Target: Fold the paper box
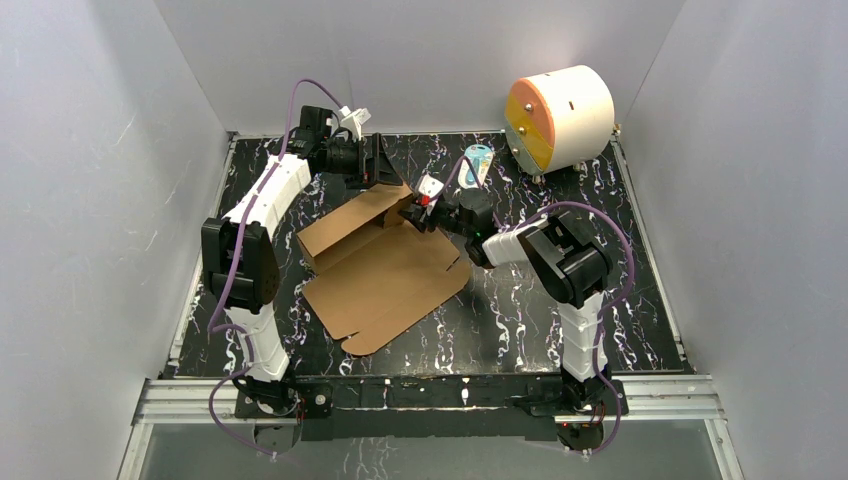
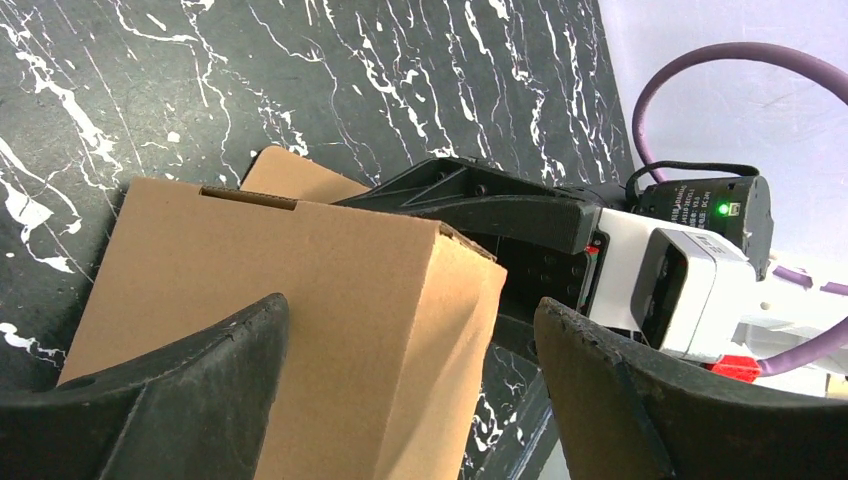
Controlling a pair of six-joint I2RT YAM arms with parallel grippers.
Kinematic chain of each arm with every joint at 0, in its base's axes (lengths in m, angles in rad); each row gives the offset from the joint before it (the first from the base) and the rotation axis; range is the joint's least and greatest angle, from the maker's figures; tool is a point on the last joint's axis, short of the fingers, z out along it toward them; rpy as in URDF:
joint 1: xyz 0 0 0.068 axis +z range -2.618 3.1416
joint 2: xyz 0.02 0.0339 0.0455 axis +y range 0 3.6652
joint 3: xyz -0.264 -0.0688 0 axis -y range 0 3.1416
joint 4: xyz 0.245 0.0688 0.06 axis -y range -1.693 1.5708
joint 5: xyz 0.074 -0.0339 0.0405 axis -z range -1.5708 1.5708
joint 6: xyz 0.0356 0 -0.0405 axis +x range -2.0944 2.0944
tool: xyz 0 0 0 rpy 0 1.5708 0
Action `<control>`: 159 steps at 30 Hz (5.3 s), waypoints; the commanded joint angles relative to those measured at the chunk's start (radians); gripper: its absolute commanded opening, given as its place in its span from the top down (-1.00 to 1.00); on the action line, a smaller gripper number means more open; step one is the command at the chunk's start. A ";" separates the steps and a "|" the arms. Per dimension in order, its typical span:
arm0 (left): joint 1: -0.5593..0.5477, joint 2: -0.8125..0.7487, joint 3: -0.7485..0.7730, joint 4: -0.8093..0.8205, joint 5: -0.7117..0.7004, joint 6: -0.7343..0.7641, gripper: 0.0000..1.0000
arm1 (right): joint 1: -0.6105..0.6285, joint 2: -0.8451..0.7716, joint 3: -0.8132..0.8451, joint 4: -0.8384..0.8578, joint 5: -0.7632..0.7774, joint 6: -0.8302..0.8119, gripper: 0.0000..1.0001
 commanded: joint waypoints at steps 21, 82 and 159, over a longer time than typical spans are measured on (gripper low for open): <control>-0.003 -0.043 -0.044 -0.037 0.154 -0.103 -0.74 | 0.004 -0.216 0.031 -0.088 0.113 0.209 0.53; -0.052 -0.116 -0.286 0.100 0.167 -0.145 -0.56 | 0.094 -0.182 -0.144 -0.082 0.519 0.226 0.62; -0.056 -0.130 -0.090 -0.017 -0.060 -0.114 -0.35 | -0.066 -0.140 -0.076 -0.031 -0.173 0.152 0.32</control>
